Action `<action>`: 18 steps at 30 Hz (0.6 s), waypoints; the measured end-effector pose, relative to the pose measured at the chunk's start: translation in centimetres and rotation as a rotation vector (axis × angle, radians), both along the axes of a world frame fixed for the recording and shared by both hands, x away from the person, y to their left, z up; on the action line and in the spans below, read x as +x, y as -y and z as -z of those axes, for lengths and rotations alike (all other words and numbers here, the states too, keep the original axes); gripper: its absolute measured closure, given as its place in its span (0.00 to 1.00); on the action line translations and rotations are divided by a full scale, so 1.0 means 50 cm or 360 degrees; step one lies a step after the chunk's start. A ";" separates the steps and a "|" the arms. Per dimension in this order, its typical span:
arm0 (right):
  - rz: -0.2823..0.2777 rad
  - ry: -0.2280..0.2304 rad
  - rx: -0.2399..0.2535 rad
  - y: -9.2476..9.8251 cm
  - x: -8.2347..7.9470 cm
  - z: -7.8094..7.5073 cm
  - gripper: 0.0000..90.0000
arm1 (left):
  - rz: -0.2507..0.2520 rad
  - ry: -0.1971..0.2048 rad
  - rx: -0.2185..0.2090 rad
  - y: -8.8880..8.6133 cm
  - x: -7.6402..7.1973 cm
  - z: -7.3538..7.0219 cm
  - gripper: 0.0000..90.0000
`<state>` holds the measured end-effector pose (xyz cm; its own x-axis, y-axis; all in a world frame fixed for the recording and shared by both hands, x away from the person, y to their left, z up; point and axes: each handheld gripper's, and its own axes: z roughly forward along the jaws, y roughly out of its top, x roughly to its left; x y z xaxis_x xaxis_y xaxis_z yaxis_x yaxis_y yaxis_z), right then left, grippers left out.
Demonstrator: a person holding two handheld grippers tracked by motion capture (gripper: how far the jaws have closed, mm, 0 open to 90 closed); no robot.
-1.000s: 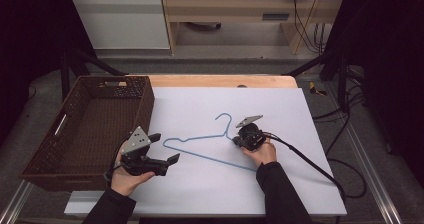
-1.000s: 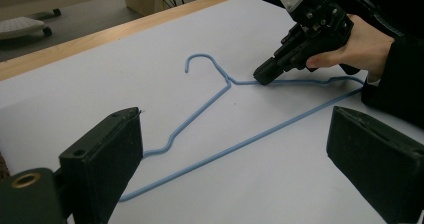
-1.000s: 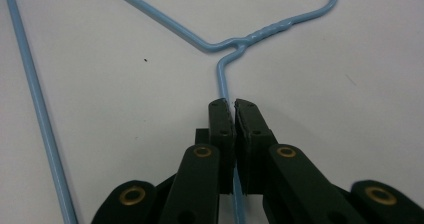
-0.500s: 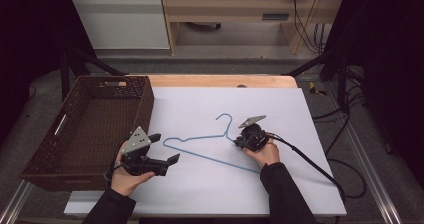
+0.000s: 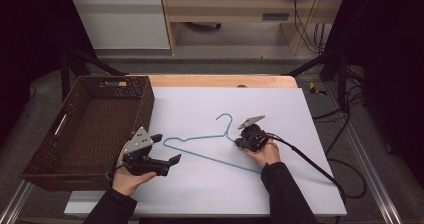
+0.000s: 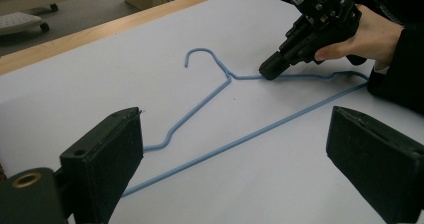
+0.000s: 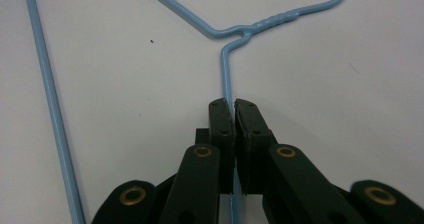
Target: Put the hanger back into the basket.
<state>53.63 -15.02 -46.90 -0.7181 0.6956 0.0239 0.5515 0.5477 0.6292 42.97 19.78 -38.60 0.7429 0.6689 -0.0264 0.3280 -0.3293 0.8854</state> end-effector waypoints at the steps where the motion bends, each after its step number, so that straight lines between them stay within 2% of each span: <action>1: 0.0011 -0.0002 -0.0005 -0.001 -0.002 -0.001 0.97 | 0.0004 0.0000 0.0005 0.001 0.001 -0.001 0.09; 7: -0.0032 0.0057 0.0030 0.006 -0.009 -0.007 0.98 | 0.0020 -0.0002 0.0035 0.016 0.007 -0.003 0.09; 18: -0.0065 0.0168 0.0158 0.021 -0.036 -0.054 0.98 | 0.0078 -0.0021 0.0107 0.063 0.037 -0.011 0.09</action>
